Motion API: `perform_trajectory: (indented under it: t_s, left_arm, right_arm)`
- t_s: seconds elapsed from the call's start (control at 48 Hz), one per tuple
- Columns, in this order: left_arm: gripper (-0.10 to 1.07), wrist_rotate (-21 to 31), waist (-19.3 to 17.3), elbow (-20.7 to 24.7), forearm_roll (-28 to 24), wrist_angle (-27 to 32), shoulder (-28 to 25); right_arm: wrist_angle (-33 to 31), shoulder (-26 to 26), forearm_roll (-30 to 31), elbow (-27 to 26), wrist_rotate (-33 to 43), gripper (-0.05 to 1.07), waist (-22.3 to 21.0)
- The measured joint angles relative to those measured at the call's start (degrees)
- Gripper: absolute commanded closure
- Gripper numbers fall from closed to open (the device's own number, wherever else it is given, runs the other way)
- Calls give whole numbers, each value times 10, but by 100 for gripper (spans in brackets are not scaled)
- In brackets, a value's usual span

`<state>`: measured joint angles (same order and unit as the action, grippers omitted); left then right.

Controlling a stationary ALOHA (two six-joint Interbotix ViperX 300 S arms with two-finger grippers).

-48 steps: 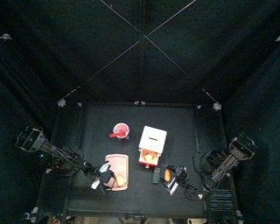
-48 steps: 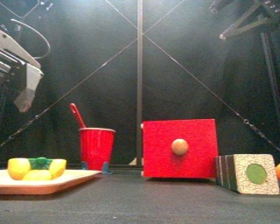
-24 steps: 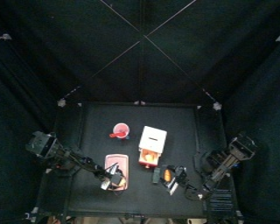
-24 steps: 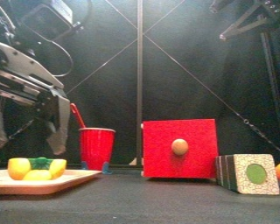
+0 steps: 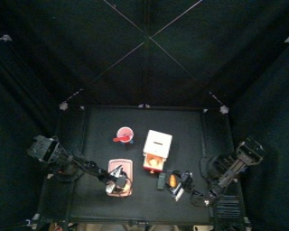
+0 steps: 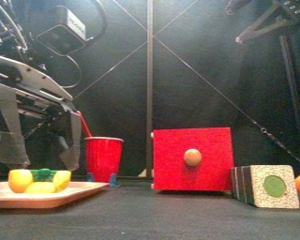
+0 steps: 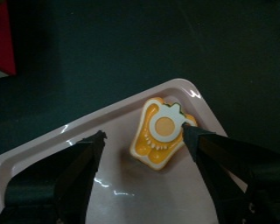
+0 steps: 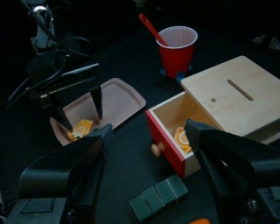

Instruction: Grab squash half from plate

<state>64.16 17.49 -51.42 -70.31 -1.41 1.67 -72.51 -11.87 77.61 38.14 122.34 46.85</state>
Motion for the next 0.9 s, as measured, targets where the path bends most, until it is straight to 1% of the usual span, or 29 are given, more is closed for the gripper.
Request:
perform_trajectory:
  t_s: [0.417,0.562,0.896]
  left_arm:
    - [-4,1,25,-5,1,-10,10]
    - [-4,1,24,-6,2,-13,5]
    - [-4,1,15,-2,2,-13,-25]
  right_arm:
    - [-1,0,0,1,-1,5,0]
    - [-1,1,0,0,0,5,0]
    - [0,1,0,0,-1,5,0]
